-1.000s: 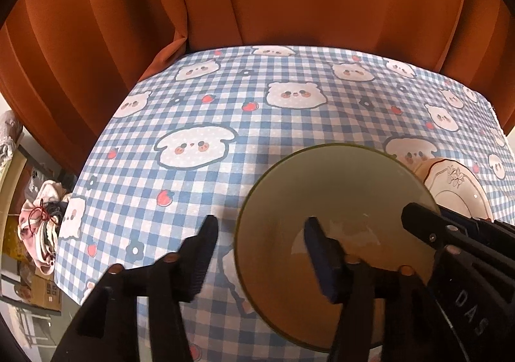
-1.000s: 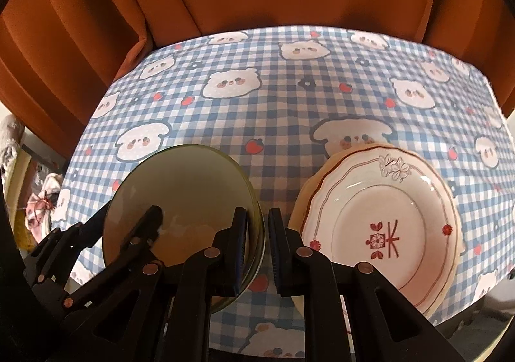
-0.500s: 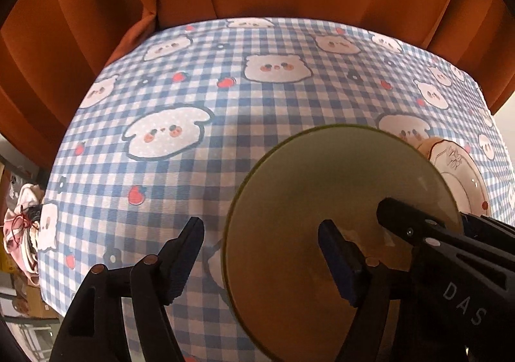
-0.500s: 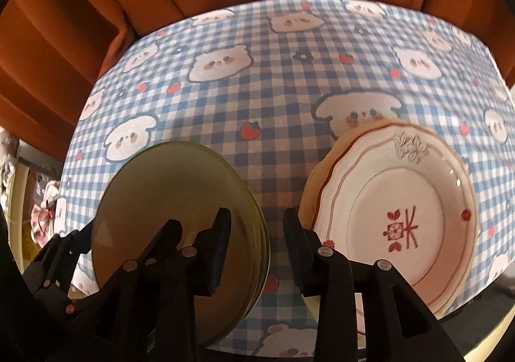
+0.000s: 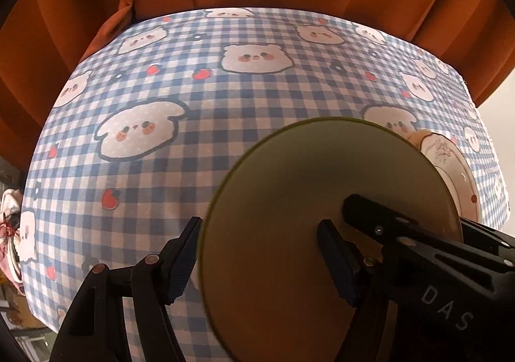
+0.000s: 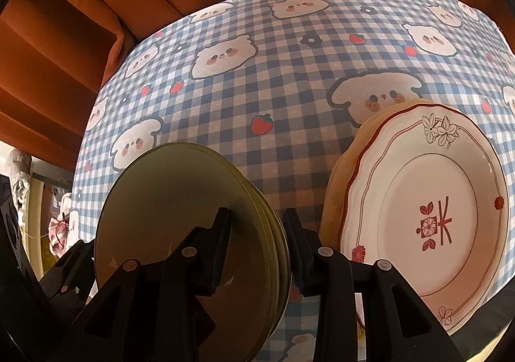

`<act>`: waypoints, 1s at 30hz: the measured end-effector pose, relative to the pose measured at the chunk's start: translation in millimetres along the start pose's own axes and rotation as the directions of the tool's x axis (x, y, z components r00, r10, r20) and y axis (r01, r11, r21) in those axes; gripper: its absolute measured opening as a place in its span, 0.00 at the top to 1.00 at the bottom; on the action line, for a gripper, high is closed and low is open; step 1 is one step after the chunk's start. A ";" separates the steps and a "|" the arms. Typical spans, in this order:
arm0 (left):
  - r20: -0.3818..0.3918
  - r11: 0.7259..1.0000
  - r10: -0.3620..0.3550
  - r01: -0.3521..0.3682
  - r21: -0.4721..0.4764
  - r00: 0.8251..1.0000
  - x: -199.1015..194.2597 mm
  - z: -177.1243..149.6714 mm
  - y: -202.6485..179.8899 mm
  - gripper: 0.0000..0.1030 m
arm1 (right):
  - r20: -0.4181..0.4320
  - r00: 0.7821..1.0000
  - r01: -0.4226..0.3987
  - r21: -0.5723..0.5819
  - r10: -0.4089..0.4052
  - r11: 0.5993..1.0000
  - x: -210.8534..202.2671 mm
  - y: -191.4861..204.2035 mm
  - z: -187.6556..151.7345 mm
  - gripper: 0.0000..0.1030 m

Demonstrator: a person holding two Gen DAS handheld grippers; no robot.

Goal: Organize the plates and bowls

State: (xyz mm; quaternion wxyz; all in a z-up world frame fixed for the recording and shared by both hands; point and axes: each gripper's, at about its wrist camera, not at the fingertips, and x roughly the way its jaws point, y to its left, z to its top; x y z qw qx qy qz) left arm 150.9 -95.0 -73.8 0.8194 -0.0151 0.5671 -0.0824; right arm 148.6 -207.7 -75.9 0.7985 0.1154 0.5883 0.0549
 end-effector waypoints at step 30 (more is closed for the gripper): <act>0.096 0.995 -0.102 0.103 -0.005 0.990 -68.9 -3.9 22.0 0.41 | 0.114 0.992 0.045 0.023 -0.048 0.999 -56.6 46.0 -15.9 0.60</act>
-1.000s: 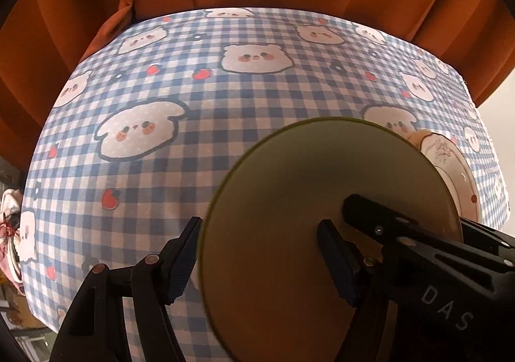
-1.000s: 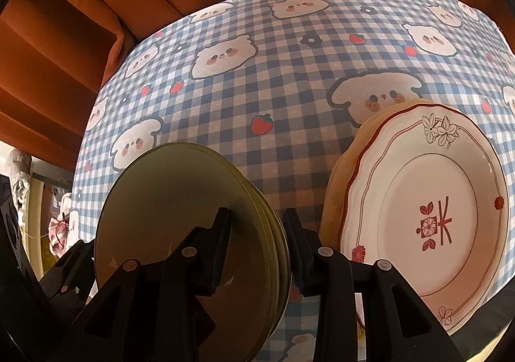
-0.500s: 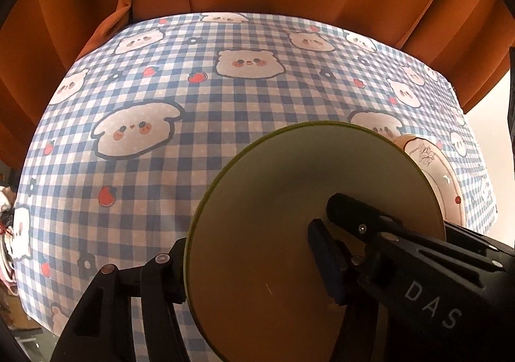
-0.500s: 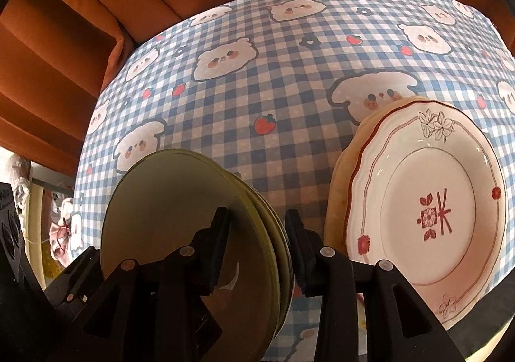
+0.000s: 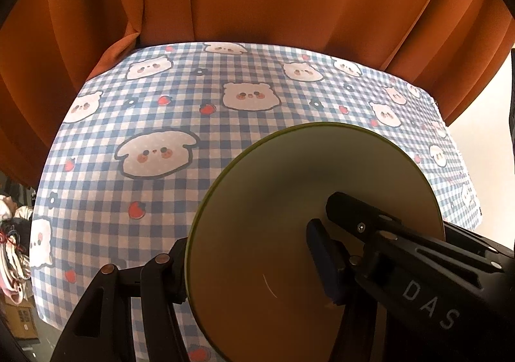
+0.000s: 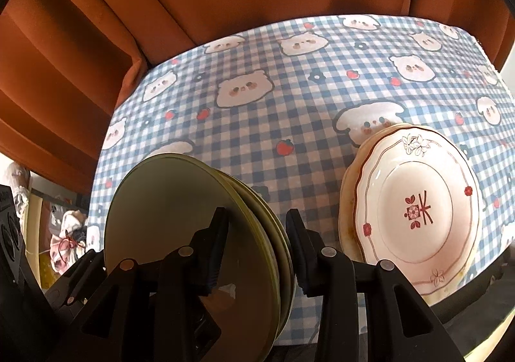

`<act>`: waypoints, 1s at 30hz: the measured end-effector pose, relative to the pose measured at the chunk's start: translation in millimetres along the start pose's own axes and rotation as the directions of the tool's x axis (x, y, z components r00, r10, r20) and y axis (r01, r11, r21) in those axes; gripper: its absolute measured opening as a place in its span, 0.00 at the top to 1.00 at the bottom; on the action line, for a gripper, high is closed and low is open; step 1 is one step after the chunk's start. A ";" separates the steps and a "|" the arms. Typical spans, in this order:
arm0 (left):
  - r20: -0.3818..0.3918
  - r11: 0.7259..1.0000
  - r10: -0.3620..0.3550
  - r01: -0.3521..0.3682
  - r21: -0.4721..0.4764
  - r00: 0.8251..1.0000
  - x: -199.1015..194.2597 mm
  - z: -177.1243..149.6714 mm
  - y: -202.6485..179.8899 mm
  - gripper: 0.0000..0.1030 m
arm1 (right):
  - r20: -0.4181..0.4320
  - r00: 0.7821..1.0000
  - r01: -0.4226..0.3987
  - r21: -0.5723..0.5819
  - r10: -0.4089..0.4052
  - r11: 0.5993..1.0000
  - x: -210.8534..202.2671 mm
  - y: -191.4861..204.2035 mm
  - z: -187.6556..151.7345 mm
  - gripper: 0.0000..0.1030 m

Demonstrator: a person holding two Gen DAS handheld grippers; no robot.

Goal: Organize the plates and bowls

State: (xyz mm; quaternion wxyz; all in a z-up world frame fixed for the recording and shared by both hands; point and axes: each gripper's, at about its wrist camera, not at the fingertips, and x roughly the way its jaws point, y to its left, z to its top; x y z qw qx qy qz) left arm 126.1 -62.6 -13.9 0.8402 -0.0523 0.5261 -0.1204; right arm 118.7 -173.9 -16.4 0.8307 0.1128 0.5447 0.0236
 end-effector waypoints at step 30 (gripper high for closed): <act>0.072 0.997 0.031 -0.026 -0.068 0.997 1.8 -2.2 -117.4 0.41 | 0.035 0.999 -0.033 -0.100 0.036 0.994 -49.8 -100.7 17.0 0.60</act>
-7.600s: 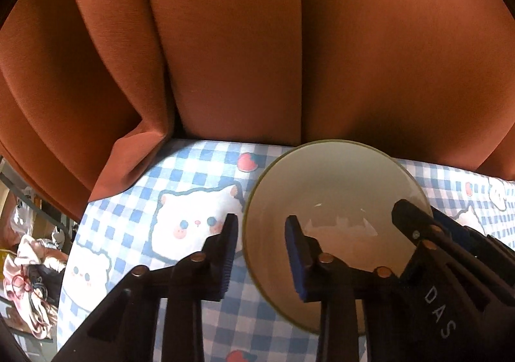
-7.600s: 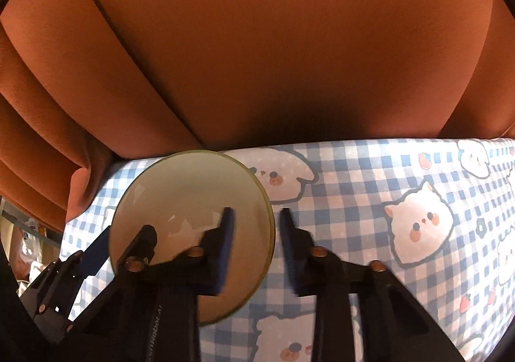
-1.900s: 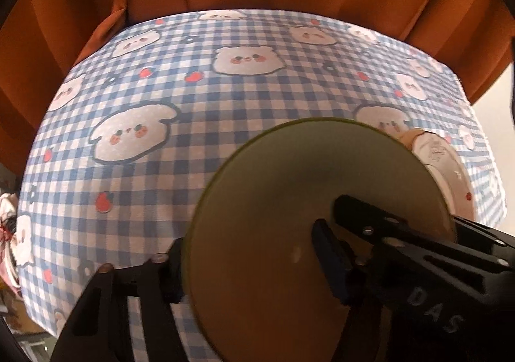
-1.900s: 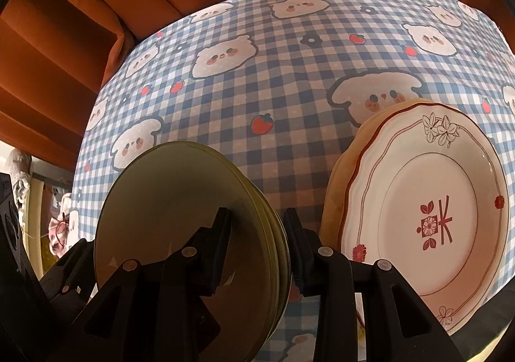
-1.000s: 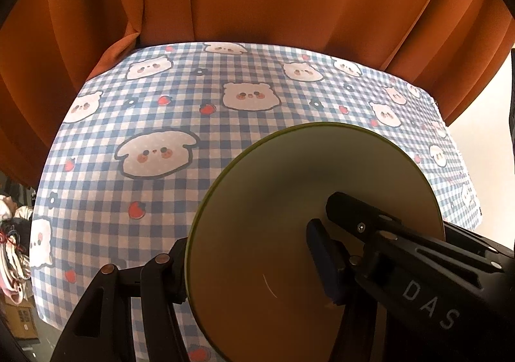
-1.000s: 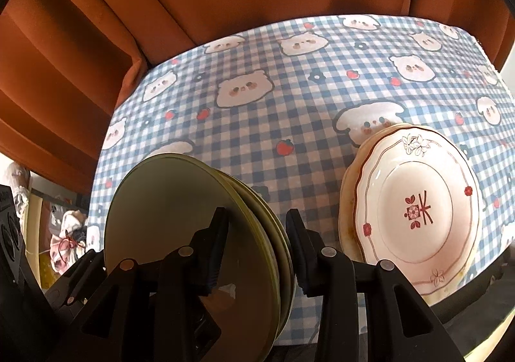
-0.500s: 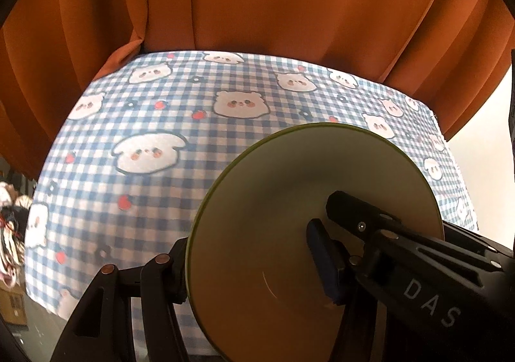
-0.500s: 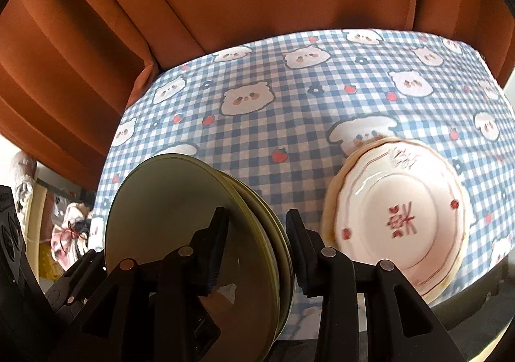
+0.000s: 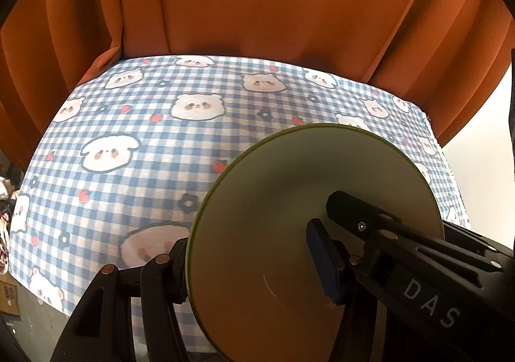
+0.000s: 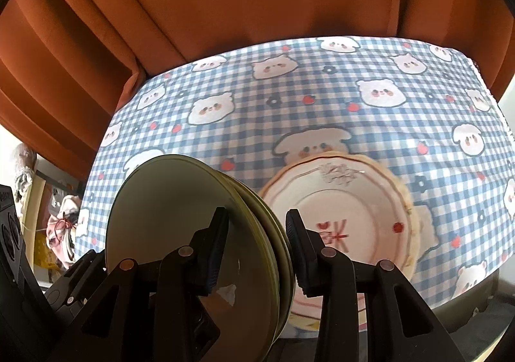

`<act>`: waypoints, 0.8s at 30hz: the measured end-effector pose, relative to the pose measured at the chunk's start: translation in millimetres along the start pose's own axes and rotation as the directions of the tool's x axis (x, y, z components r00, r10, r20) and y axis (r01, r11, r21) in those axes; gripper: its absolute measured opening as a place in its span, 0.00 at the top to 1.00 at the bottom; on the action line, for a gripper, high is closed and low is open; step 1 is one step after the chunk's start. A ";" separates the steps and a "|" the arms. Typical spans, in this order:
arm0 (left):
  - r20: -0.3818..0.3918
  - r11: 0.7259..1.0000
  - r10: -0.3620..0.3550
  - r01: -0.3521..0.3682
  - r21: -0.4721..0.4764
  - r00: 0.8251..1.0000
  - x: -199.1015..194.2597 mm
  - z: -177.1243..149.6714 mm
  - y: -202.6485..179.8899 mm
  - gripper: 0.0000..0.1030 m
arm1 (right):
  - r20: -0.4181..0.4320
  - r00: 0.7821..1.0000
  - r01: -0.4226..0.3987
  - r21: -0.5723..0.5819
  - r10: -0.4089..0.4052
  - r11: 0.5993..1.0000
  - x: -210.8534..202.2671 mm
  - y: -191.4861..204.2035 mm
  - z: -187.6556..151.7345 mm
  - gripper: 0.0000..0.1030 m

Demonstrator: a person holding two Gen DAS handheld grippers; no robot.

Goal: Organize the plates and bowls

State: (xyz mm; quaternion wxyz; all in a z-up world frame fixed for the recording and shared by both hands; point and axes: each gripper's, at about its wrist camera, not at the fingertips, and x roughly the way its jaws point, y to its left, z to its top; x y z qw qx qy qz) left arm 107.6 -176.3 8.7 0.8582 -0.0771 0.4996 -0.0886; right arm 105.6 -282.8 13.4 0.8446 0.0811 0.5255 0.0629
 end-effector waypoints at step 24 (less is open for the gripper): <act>-0.088 1.000 0.012 -0.015 -0.026 0.996 51.2 -9.6 -71.7 0.41 | -0.066 0.998 0.005 0.022 -0.004 1.000 13.0 -91.6 5.0 0.60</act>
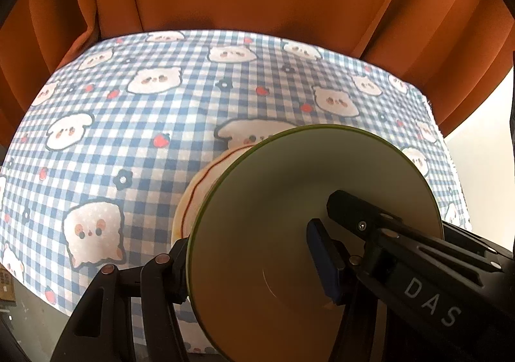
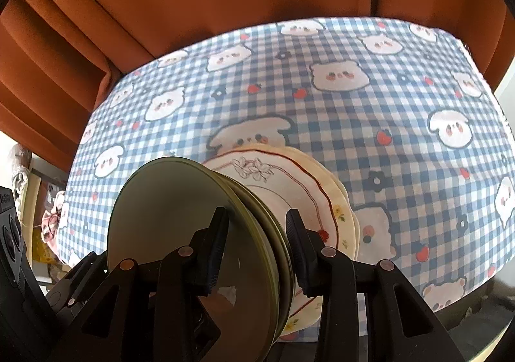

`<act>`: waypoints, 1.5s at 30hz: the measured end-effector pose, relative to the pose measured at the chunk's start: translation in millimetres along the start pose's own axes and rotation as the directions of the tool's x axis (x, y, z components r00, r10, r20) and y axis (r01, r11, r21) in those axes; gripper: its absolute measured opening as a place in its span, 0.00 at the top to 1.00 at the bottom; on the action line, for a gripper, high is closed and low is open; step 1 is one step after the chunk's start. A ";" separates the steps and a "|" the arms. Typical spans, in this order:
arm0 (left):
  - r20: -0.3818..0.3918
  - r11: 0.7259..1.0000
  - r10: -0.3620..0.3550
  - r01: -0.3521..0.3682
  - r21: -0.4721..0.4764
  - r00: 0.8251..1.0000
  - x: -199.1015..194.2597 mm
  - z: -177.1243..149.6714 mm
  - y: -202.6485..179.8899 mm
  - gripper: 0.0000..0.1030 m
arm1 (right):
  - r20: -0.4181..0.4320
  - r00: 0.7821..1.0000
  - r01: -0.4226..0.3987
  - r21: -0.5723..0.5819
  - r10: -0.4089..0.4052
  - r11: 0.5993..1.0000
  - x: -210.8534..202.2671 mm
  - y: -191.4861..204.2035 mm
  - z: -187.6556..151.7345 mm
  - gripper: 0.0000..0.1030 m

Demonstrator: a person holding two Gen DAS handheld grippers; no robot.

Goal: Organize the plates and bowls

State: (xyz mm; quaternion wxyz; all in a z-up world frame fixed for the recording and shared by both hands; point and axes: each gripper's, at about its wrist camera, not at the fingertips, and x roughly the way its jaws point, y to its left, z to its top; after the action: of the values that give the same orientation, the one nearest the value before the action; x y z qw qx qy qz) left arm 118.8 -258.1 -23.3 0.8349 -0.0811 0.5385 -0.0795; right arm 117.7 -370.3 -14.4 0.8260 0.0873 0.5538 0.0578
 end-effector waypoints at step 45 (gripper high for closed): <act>0.014 0.985 0.161 -0.162 0.064 0.987 2.7 -6.0 -26.6 0.32 | -0.042 0.997 -0.061 -0.001 0.061 0.998 19.6 -28.9 1.1 0.57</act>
State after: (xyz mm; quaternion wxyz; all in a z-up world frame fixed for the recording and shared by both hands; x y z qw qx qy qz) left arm 113.2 -285.0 -22.3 0.8432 -0.0106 0.5367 -0.0286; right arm 126.1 -394.9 -37.7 0.8121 0.1018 0.5682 0.0857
